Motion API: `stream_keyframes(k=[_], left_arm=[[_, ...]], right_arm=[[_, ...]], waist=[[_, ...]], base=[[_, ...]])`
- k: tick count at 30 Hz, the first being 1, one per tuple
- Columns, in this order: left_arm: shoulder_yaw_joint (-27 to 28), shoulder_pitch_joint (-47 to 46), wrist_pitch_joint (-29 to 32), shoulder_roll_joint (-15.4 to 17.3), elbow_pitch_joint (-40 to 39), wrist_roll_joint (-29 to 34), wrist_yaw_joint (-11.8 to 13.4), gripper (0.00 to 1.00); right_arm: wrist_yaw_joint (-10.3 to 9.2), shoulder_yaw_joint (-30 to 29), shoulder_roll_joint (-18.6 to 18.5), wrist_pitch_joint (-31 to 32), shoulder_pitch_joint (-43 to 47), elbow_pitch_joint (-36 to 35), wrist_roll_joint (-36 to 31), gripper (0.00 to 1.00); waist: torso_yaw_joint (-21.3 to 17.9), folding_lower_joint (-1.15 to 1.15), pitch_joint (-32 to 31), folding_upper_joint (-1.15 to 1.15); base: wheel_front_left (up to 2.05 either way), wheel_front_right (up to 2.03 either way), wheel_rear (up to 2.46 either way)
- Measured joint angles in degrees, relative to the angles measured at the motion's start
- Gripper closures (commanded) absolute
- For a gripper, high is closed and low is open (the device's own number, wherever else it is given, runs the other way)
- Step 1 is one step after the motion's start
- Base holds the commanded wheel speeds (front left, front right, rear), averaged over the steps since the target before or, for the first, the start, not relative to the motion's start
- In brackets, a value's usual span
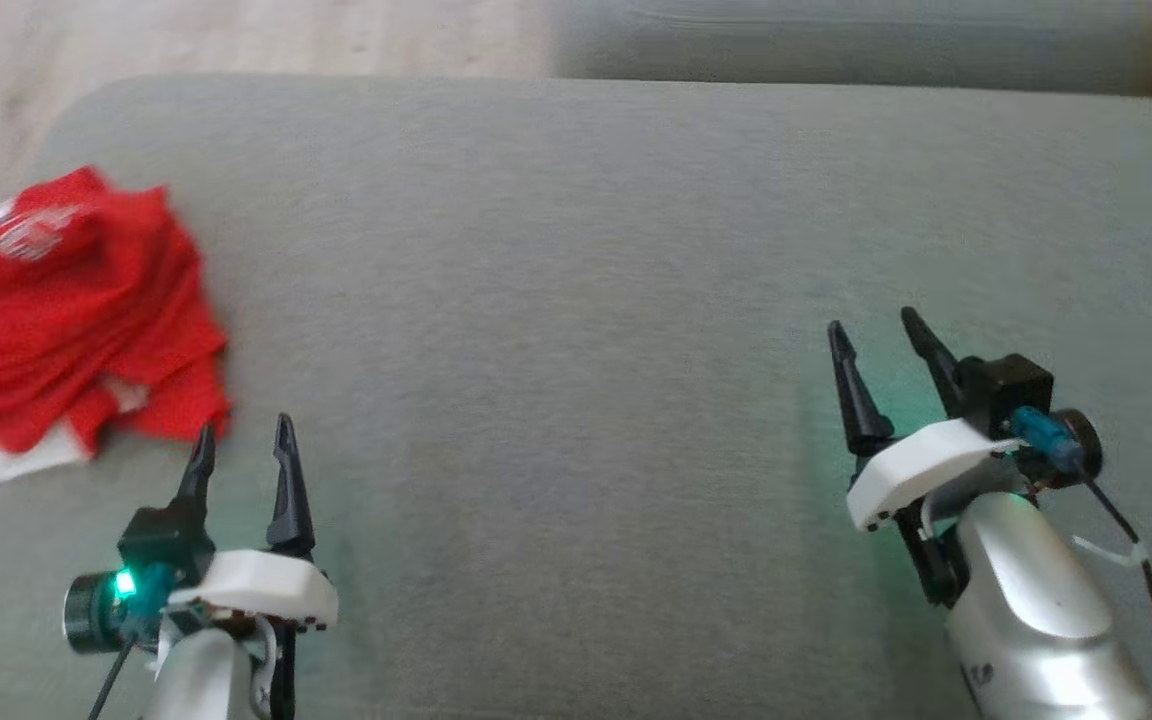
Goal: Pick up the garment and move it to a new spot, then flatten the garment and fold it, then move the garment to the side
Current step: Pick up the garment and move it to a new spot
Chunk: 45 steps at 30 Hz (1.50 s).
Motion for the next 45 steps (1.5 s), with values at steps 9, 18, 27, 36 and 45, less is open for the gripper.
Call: stream_keyframes(k=[9,18,27,36,45], left_arm=[[2.57,4.37,0.0,-0.05,-0.89,-0.7,0.02,0.0],[6.48,5.7,-0.01,0.03,-2.14,-1.27,-1.4,0.0],[6.57,-7.5,-0.08,5.52,-4.79,-1.7,-3.67,0.0],[-7.97,-27.03,-0.16,15.36,3.24,-6.19,-4.11,0.0],[-14.17,-36.21,4.49,18.82,20.03,-6.73,-4.05,0.0]], right_arm=[[0.0,5.46,0.52,-0.01,0.09,-0.07,2.68,0.0],[0.0,9.95,0.91,-0.04,0.18,0.0,4.07,0.0],[0.0,11.9,-0.02,-0.04,-0.13,-0.19,4.14,0.0],[0.0,13.7,-1.6,-0.04,-3.99,-2.92,4.48,0.0],[0.01,14.95,-1.52,-0.23,-5.94,-5.41,5.42,0.0]], waist=[[11.71,0.0,-0.28,0.0],[18.48,-0.01,-0.21,0.0],[15.72,0.0,3.8,0.0],[9.84,0.01,10.56,0.0],[3.85,0.01,15.35,0.0]], base=[[0.0,0.0,0.0],[0.0,0.0,0.0],[0.0,0.0,0.0],[0.0,0.0,0.0],[0.0,0.0,0.0]])
